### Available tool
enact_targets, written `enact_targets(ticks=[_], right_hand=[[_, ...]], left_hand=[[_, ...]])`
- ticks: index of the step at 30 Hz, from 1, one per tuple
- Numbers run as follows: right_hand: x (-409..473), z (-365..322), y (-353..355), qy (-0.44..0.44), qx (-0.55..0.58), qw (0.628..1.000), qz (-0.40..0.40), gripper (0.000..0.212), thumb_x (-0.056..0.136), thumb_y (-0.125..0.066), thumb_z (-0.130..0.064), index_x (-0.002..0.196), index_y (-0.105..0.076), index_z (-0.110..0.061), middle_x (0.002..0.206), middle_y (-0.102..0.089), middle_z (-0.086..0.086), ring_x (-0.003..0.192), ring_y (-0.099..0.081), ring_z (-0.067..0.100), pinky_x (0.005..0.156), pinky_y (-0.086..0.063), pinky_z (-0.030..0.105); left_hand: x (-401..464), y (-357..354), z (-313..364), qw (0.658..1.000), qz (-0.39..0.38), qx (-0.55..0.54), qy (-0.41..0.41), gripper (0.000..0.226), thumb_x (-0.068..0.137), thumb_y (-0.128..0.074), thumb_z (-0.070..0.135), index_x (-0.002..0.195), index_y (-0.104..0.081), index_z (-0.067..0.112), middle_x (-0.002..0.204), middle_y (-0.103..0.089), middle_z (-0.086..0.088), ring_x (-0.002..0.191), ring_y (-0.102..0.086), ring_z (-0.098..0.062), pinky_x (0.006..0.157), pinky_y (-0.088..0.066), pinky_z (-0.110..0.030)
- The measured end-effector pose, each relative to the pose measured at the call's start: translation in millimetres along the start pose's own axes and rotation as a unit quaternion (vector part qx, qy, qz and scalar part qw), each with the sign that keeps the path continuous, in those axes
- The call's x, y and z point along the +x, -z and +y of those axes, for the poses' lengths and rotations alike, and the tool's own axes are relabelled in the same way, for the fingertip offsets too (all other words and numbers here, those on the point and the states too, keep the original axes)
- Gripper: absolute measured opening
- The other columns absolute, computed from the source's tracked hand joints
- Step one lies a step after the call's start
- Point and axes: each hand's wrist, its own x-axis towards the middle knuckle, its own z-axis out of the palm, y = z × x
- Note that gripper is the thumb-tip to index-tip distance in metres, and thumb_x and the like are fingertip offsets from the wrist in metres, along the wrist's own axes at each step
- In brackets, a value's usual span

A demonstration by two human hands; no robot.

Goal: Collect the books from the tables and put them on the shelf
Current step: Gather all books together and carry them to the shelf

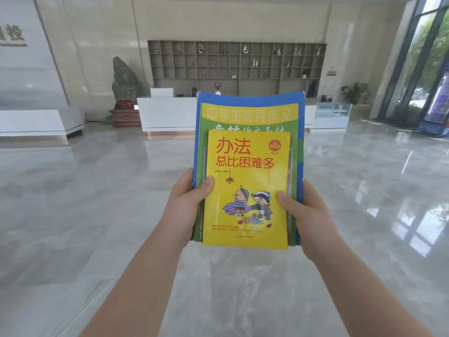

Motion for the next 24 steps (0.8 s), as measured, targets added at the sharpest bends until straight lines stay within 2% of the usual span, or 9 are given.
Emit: enact_targets(ticks=[5,12,18,21,24], right_hand=[[157,17,8,0.029,0.015,0.999,0.022,0.027,0.095,-0.057,-0.008,0.118,-0.062,-0.022,0.099,-0.079,0.002,0.085,-0.076,0.031,0.069,-0.061,0.052],[351,27,57,0.048,0.026,0.993,0.108,0.027,0.095,-0.057,-0.011,0.118,-0.061,-0.025,0.101,-0.078,0.005,0.085,-0.076,0.033,0.067,-0.061,0.052],[478,35,161,0.065,0.021,0.98,0.186,0.028,0.094,-0.058,-0.009,0.117,-0.063,-0.023,0.103,-0.078,0.009,0.085,-0.075,0.036,0.066,-0.061,0.052],[552,45,219,0.073,0.002,0.976,0.206,0.028,0.094,-0.058,-0.008,0.117,-0.063,-0.023,0.103,-0.077,0.009,0.086,-0.075,0.038,0.066,-0.061,0.052],[630,49,271,0.066,-0.004,0.976,0.207,0.029,0.094,-0.058,-0.009,0.119,-0.062,-0.024,0.106,-0.077,0.008,0.089,-0.075,0.038,0.069,-0.061,0.054]], left_hand=[[170,-21,-35,0.999,-0.034,-0.003,-0.014,0.024,0.097,-0.055,0.018,0.12,-0.065,0.016,0.112,-0.076,-0.008,0.099,-0.074,-0.03,0.08,-0.06,-0.047],[402,-104,-79,0.992,-0.13,0.001,-0.008,0.022,0.098,-0.054,0.017,0.116,-0.067,0.021,0.109,-0.078,-0.003,0.096,-0.075,-0.026,0.075,-0.06,-0.043],[549,-229,-146,0.97,-0.241,-0.025,0.016,0.024,0.096,-0.052,0.019,0.116,-0.067,0.022,0.11,-0.078,-0.001,0.098,-0.075,-0.024,0.078,-0.06,-0.045],[622,-292,-192,0.964,-0.264,-0.034,0.02,0.029,0.094,-0.053,0.02,0.12,-0.065,0.02,0.114,-0.076,-0.003,0.102,-0.074,-0.027,0.084,-0.058,-0.049],[696,-351,-225,0.961,-0.27,-0.049,0.03,0.029,0.093,-0.055,0.021,0.12,-0.065,0.019,0.115,-0.076,-0.003,0.103,-0.073,-0.029,0.083,-0.058,-0.05]])
